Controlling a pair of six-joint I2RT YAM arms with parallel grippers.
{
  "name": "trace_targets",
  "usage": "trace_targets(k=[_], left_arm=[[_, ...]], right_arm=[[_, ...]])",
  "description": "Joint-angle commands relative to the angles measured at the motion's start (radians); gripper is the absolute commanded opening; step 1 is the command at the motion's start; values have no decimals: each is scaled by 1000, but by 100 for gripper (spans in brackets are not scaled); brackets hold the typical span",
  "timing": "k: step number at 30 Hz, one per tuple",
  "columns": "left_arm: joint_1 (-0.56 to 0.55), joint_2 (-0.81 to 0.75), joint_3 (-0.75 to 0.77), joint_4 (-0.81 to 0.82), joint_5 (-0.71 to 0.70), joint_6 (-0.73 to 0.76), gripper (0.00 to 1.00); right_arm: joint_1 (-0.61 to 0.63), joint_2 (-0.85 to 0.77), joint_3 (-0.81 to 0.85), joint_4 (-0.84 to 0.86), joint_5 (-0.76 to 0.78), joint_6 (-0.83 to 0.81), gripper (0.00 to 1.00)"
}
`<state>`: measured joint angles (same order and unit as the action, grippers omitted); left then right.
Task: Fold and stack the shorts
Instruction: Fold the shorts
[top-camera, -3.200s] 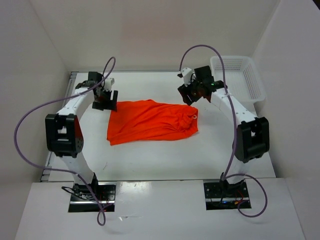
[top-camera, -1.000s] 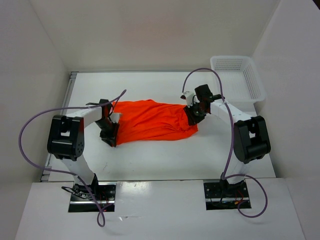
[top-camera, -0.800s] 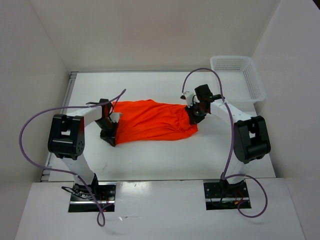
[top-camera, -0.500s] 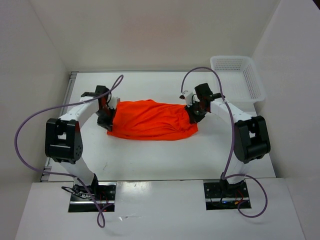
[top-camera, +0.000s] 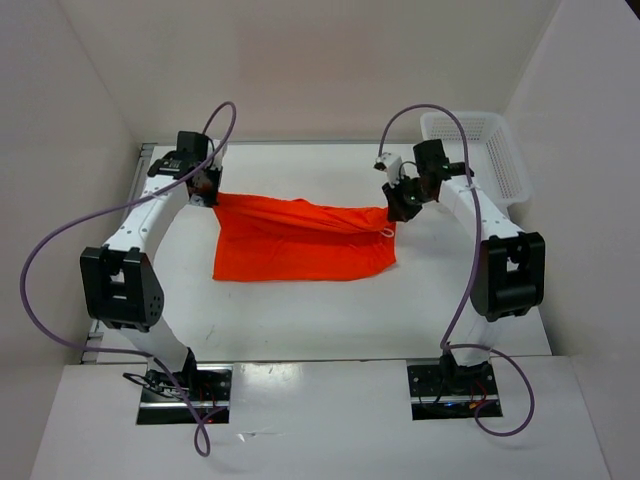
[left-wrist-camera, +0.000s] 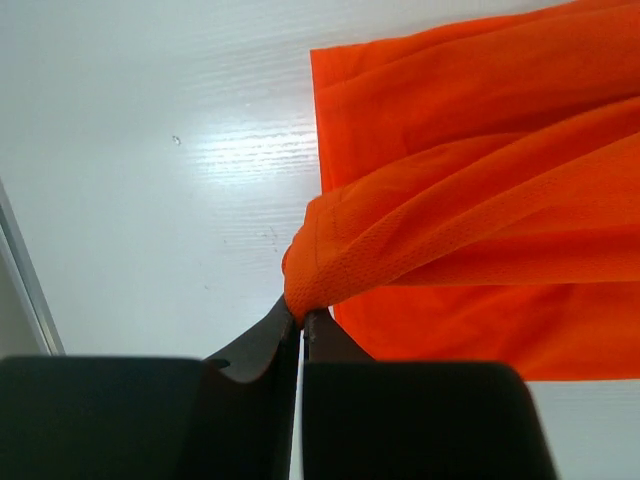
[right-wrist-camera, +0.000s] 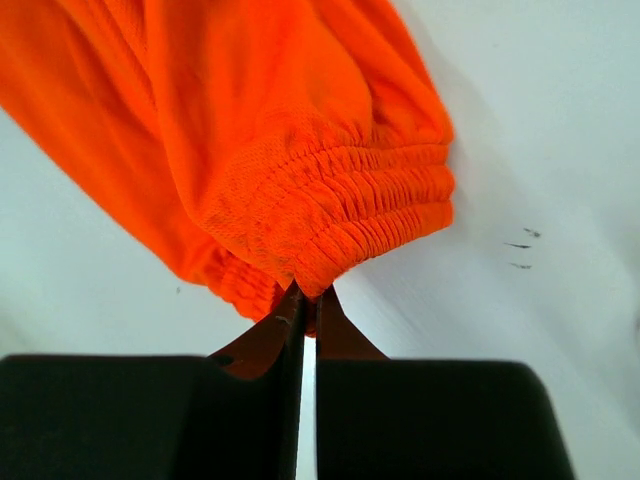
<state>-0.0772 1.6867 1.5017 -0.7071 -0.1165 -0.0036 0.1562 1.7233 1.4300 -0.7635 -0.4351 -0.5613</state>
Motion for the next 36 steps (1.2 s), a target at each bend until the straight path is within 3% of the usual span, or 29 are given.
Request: trace_targets(k=[1,6,10,18,25,29,34,35,36], left_arm=[[11,-65,-47,-9,-5,4,0],[-9,-143,-403,-11,-5,4,0],[-9,-131,-492,1,21,4,0],[-9,-76,-467,-43,32,4,0],[30,-45,-371,-34,-38,4,0],[48,-36,-386,-25,-52,4,0],[39,-24,-452,-25,-41,4,0],[39,-15,-466,-25,-31,4,0],[22,-15,-475,-25,-31,4,0]], right_arm=[[2,-27,-46,-88,-53,-77,0],[2,-47,-200,-97,1,-149,0],[28,-37,-255,-88,21,-158,0],[39,-37,-241,-109,55,-187,0],[39,7,-28,-341,-48,-245,0],[39,7,-81,-451,-31,-337,0],[48,7,-220,-410,4,-338,0],[48,7,-232,-381,4,-312,2],[57,7,-243,-355,13,-284,11]])
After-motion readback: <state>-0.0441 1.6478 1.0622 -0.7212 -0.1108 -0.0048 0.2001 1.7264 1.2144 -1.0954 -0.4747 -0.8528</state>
